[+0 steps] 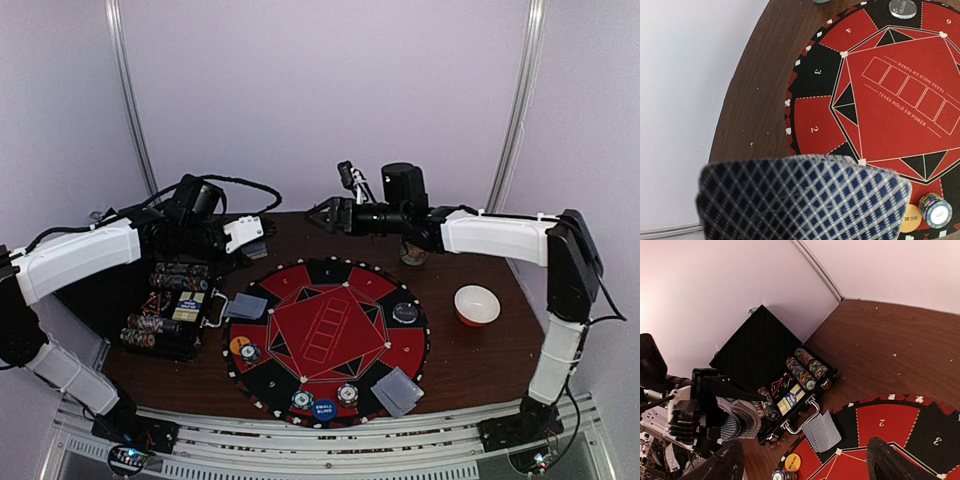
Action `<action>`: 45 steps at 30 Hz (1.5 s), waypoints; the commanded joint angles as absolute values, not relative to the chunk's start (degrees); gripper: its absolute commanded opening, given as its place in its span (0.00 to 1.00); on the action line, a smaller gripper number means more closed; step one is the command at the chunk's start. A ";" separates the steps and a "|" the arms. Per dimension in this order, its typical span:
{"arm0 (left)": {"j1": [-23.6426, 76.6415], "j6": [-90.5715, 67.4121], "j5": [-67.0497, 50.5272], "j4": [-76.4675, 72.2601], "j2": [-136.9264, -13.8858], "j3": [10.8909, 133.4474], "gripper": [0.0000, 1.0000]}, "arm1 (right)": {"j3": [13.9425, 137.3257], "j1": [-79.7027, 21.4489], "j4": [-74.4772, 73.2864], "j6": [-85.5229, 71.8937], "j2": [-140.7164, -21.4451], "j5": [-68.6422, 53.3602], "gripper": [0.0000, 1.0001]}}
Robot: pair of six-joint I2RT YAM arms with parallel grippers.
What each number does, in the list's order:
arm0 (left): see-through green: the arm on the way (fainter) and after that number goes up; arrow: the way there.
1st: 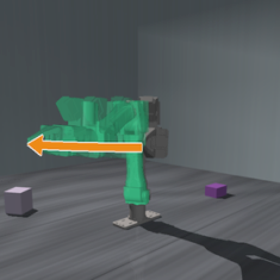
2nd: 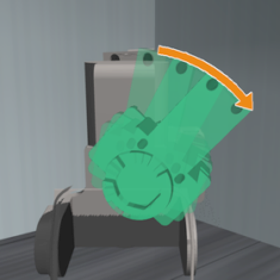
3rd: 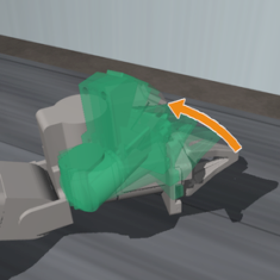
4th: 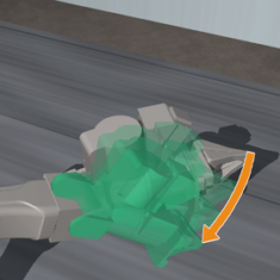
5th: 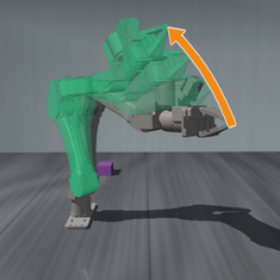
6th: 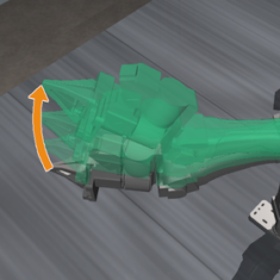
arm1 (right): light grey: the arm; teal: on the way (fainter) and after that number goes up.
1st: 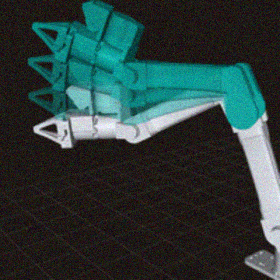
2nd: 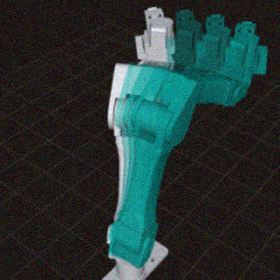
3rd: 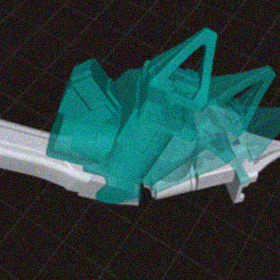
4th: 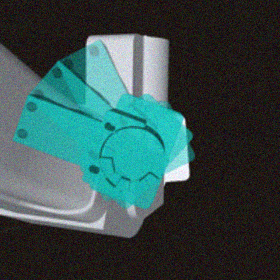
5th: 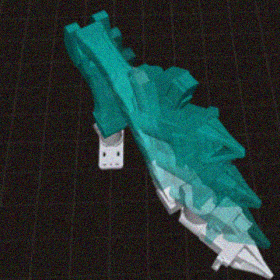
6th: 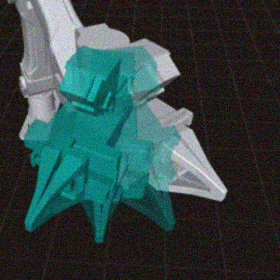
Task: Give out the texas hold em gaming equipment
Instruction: Pick up the poker card from the face-down deck piles.
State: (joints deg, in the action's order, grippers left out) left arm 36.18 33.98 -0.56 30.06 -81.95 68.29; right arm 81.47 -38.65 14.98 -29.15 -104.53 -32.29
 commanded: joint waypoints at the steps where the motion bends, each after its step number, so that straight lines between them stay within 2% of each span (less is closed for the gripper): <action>1: 36.63 33.53 -4.80 28.22 -80.07 70.65 0.43 | 89.06 -40.86 19.63 -38.00 -109.67 -41.65 0.86; 14: 36.73 33.29 -5.27 28.24 -80.64 71.10 0.43 | 97.88 -44.74 16.10 -37.16 -118.77 -45.57 0.88; 24: 36.74 33.22 -6.15 28.21 -80.76 71.46 0.42 | 98.53 -45.88 14.93 -35.73 -120.65 -47.87 0.84; 35: 36.73 33.33 -6.65 28.21 -80.98 71.67 0.42 | 99.17 -46.25 11.17 -32.41 -120.35 -44.90 0.81; 40: 36.74 33.67 -7.30 28.21 -81.15 71.63 0.42 | 102.53 -46.48 9.19 -32.48 -122.50 -43.42 0.74; 45: 36.69 34.17 -6.46 28.30 -81.41 71.39 0.42 | 107.77 -46.94 4.03 -30.03 -124.57 -42.10 0.61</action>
